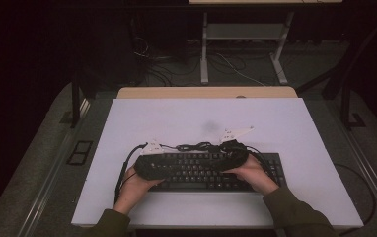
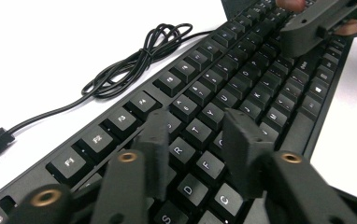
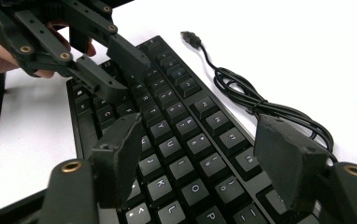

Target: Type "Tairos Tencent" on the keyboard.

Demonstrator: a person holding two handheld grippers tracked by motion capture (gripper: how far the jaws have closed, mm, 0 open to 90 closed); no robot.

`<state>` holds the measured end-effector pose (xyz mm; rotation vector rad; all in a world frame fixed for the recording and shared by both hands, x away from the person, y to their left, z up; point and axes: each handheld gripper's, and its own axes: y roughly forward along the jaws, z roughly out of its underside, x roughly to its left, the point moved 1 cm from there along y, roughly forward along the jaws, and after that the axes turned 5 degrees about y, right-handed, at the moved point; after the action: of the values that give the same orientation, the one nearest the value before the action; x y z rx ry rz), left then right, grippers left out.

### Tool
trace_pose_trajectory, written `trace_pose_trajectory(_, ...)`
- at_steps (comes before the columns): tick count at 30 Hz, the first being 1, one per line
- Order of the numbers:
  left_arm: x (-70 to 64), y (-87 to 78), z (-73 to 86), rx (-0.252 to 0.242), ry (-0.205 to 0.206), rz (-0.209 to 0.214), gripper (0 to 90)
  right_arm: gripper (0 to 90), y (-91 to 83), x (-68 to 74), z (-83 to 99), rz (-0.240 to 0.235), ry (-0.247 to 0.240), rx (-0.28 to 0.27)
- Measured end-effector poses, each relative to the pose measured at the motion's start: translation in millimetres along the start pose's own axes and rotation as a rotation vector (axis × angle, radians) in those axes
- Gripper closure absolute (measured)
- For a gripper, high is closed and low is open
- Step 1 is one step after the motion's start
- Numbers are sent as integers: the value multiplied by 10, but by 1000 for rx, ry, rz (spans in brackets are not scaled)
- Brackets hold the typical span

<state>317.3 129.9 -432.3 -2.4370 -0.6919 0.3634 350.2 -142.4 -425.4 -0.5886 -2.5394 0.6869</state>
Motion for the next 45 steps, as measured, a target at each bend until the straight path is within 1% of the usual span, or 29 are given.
trace_pose_trajectory(2,3,-20,7,1,8,-2,520,347,-10,2,4,1,3,1)
trace_pose_trajectory(6,1,-45,26,-13,8,0,435,391,-29,8,15,5,-3,11)
trace_pose_trajectory(11,-6,-74,50,-25,12,-9,346,464,-50,20,32,9,-7,19)
trace_pose_trajectory(15,-6,-81,70,-24,14,-12,305,529,-79,26,46,16,-7,23)
trace_pose_trajectory(19,-10,-86,84,-32,16,-10,264,624,-104,22,74,23,-9,24)
trace_pose_trajectory(21,-14,-92,89,-39,31,-18,229,664,-104,22,81,25,-9,29)
trace_pose_trajectory(25,-16,-99,98,-47,29,-24,159,741,-91,16,85,32,-17,41)
trace_pose_trajectory(29,-19,-105,105,-53,24,-31,126,823,-72,12,95,29,-24,59)
trace_pose_trajectory(33,-23,-107,103,-52,24,-38,98,893,-29,19,110,27,-34,96)
trace_pose_trajectory(37,-25,-105,105,-44,19,-53,43,895,11,13,123,30,-38,120)
trace_pose_trajectory(39,-24,-104,106,-42,16,-51,15,895,25,12,128,31,-35,127)
trace_pose_trajectory(45,-25,-105,109,-43,15,-55,0,895,55,3,136,35,-40,135)
